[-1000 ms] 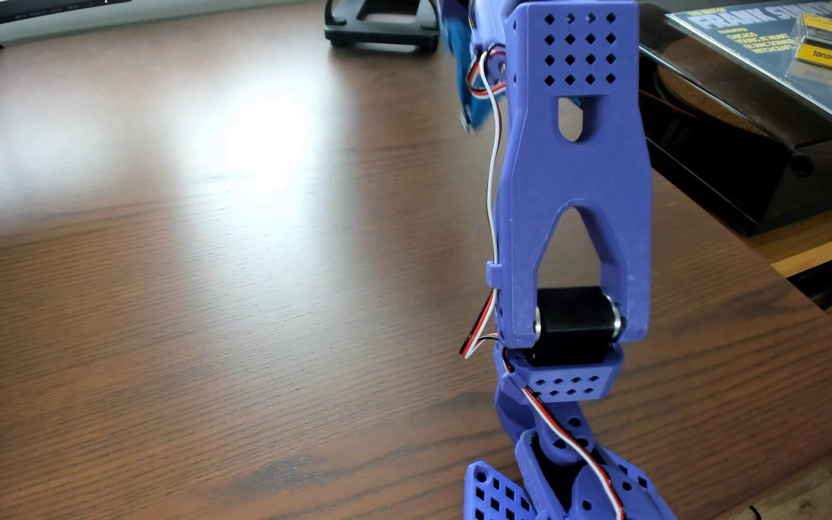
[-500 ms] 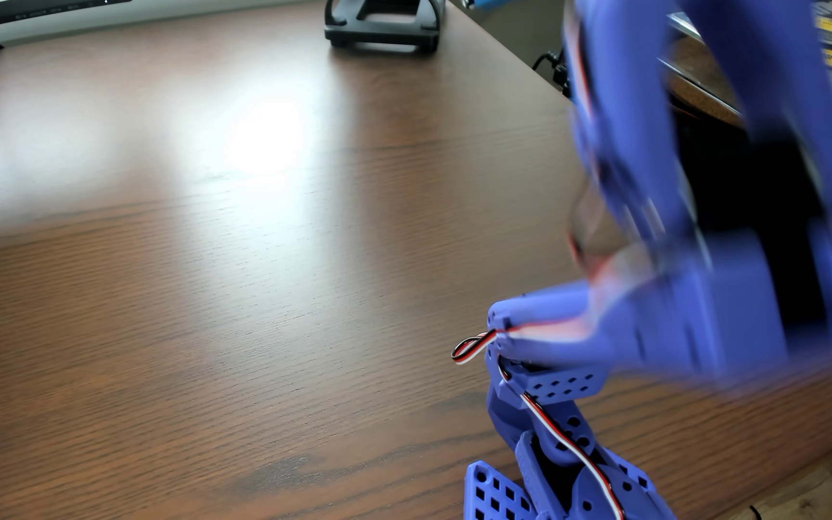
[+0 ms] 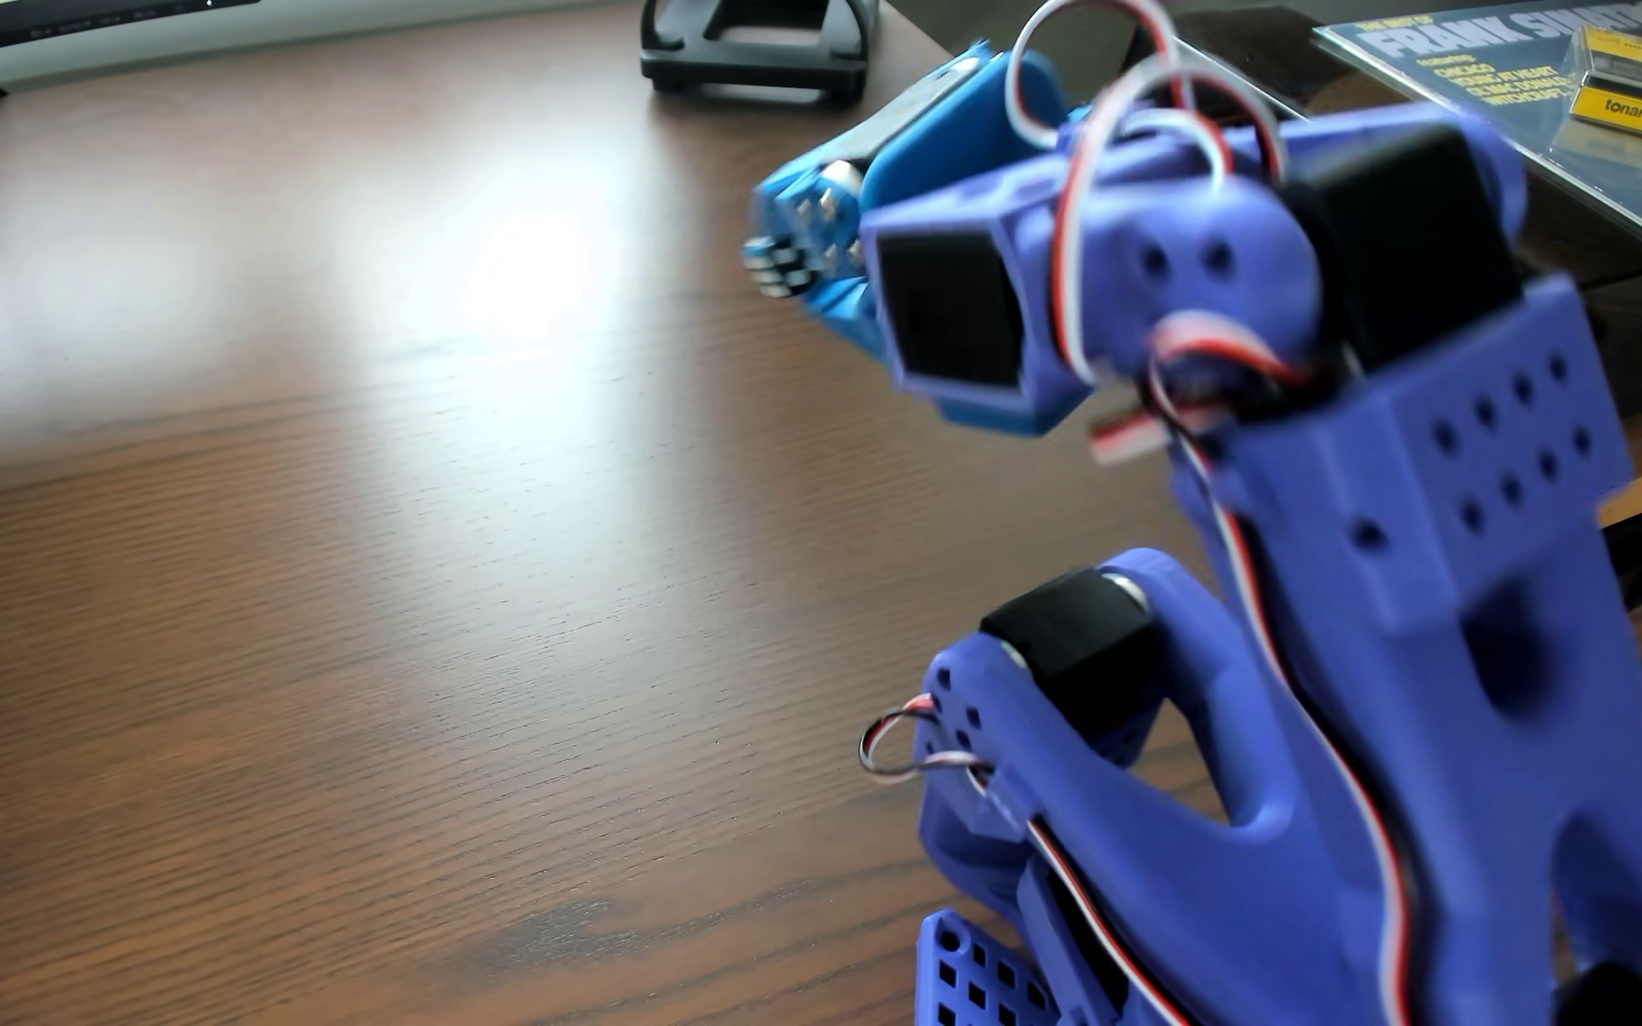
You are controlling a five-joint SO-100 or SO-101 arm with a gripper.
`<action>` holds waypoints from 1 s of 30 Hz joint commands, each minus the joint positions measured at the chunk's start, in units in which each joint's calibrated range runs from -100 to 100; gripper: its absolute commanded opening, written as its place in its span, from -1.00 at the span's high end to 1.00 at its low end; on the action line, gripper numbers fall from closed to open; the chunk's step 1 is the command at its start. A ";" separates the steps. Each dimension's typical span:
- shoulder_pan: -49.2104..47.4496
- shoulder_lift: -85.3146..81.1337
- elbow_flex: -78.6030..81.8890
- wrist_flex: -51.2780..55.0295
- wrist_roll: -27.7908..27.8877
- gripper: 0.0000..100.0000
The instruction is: Grab the blue dice
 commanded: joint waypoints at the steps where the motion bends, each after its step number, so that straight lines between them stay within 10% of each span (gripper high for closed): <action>1: -4.14 -1.66 -0.49 -1.74 -0.71 0.97; 30: -0.78 -1.66 17.23 -12.25 2.13 0.89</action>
